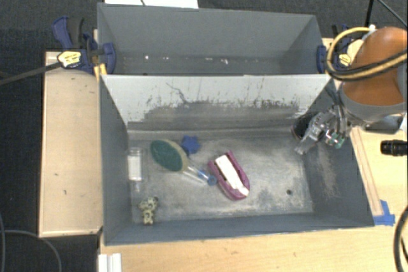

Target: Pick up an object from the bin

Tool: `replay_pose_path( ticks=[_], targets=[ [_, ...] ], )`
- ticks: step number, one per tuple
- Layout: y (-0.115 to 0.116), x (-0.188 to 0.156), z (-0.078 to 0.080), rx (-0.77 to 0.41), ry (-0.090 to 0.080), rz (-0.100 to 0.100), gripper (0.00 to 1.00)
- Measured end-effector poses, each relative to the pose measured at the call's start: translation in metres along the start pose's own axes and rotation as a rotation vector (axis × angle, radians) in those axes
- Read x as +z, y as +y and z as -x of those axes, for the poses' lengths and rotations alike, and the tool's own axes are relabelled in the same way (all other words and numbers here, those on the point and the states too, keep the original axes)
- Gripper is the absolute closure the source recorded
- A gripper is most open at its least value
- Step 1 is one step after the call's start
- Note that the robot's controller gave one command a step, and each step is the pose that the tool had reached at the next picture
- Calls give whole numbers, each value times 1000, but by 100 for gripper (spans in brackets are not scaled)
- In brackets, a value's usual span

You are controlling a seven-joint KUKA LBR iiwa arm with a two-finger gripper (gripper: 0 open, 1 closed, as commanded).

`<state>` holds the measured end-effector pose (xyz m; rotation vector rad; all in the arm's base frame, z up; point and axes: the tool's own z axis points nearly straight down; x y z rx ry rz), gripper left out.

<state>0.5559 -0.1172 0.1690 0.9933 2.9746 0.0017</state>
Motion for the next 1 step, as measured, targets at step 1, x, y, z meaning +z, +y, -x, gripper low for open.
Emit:
replay_pose_path(
  ticks=[1],
  targets=[
    [-7,-33,-23,-2,1,0,100]
  ],
)
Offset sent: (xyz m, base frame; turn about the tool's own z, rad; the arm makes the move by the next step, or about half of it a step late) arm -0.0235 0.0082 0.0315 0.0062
